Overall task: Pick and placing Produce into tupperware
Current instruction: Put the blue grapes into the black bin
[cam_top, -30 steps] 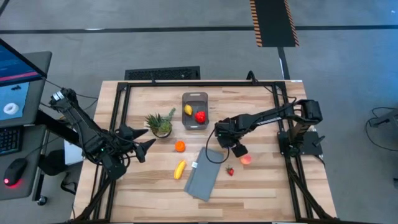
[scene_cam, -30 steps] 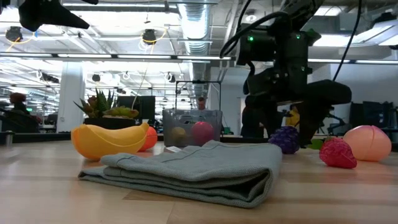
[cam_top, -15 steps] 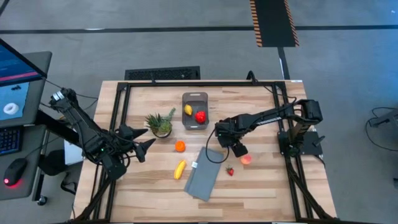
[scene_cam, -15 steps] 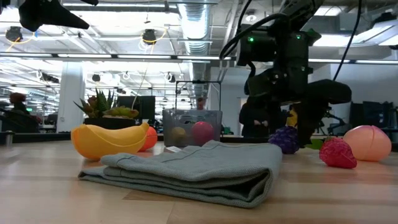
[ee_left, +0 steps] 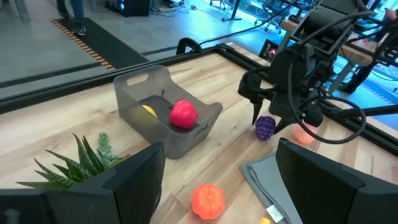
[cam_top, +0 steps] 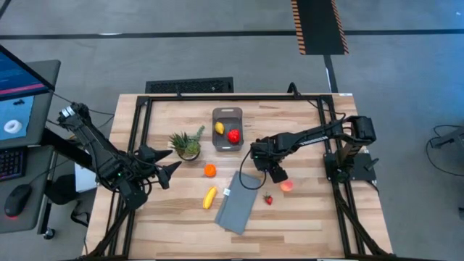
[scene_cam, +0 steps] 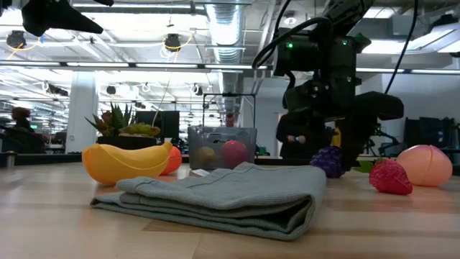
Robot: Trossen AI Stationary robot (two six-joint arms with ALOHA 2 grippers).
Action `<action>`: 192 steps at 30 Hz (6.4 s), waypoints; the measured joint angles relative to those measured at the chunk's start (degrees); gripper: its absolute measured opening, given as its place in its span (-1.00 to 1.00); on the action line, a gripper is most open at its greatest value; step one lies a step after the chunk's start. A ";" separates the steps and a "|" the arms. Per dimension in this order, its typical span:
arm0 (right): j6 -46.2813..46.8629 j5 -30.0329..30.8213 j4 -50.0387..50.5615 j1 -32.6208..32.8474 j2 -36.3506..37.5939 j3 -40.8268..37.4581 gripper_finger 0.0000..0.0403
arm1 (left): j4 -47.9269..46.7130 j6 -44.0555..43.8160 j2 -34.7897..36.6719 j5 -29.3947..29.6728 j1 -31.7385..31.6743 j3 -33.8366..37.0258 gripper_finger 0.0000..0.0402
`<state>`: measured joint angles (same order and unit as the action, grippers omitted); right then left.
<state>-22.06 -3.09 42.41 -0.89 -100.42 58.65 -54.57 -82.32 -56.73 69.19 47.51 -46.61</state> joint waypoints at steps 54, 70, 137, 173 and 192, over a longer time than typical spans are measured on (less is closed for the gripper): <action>8.63 -2.86 0.68 -7.63 13.58 -0.02 0.21 | -0.15 0.11 -0.02 0.11 -0.02 0.00 0.47; 9.65 -2.86 0.54 -8.05 16.24 0.03 0.21 | -0.22 0.15 -0.02 0.26 -0.02 0.00 0.47; 15.37 -3.09 -23.81 -17.05 24.20 -0.26 0.21 | -0.47 0.63 0.00 0.08 0.07 0.00 0.47; 24.08 -3.08 -49.43 -19.58 6.32 -2.60 0.21 | -2.58 0.52 0.02 0.48 0.07 0.00 0.47; 23.54 -3.08 -51.58 -20.76 6.32 -2.58 0.21 | -2.99 -0.02 0.02 0.85 0.02 0.00 0.47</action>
<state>1.48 -6.17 -9.17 -21.65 -94.11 56.07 -57.56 -82.35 -56.71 70.03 47.53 -46.61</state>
